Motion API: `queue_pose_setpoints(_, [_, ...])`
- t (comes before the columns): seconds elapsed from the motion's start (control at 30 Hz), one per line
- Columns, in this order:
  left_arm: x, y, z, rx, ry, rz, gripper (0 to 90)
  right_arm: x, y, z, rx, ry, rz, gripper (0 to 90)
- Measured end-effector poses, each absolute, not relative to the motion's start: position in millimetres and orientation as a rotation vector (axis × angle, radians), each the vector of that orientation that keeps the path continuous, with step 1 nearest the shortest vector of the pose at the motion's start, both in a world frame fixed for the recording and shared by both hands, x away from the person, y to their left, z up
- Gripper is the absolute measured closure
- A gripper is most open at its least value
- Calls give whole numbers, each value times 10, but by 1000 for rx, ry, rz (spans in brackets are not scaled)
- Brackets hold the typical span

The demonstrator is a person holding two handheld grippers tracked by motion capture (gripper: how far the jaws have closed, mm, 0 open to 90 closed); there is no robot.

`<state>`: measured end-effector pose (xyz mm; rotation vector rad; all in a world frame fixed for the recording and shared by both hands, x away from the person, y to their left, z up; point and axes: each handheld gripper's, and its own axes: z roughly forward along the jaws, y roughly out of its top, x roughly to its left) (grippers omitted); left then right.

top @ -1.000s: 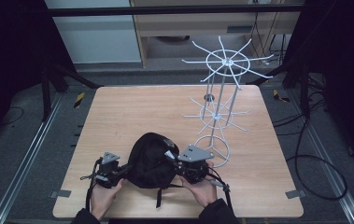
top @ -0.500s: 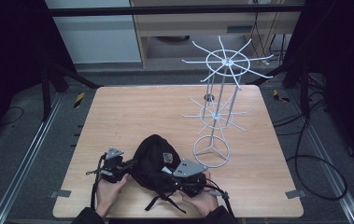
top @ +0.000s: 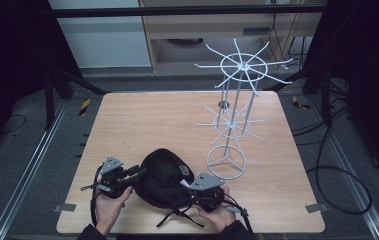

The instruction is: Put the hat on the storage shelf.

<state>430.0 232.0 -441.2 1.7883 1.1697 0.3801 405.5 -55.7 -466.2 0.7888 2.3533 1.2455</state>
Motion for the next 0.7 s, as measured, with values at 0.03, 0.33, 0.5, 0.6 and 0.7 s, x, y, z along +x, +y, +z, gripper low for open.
queue_pose_setpoints(0.03, [4291, 2294, -4384, 1784, 1159, 376, 575, 4054, -555, -4666, 789, 2354, 1245, 801])
queue_pose_setpoints(0.33, [4285, 1921, -4275, 1830, 1095, 318, 485, 4047, -555, -4692, 808, 2354, 1257, 793])
queue_pose_setpoints(0.5, [4337, 1786, -4292, 1830, 1101, 305, 428, 4045, -552, -4700, 810, 2353, 1259, 790])
queue_pose_setpoints(0.6, [4354, 1706, -4289, 1839, 1094, 301, 396, 4044, -550, -4704, 808, 2352, 1259, 789])
queue_pose_setpoints(0.7, [4366, 1618, -4278, 1843, 1093, 297, 370, 4042, -546, -4707, 803, 2352, 1259, 789])
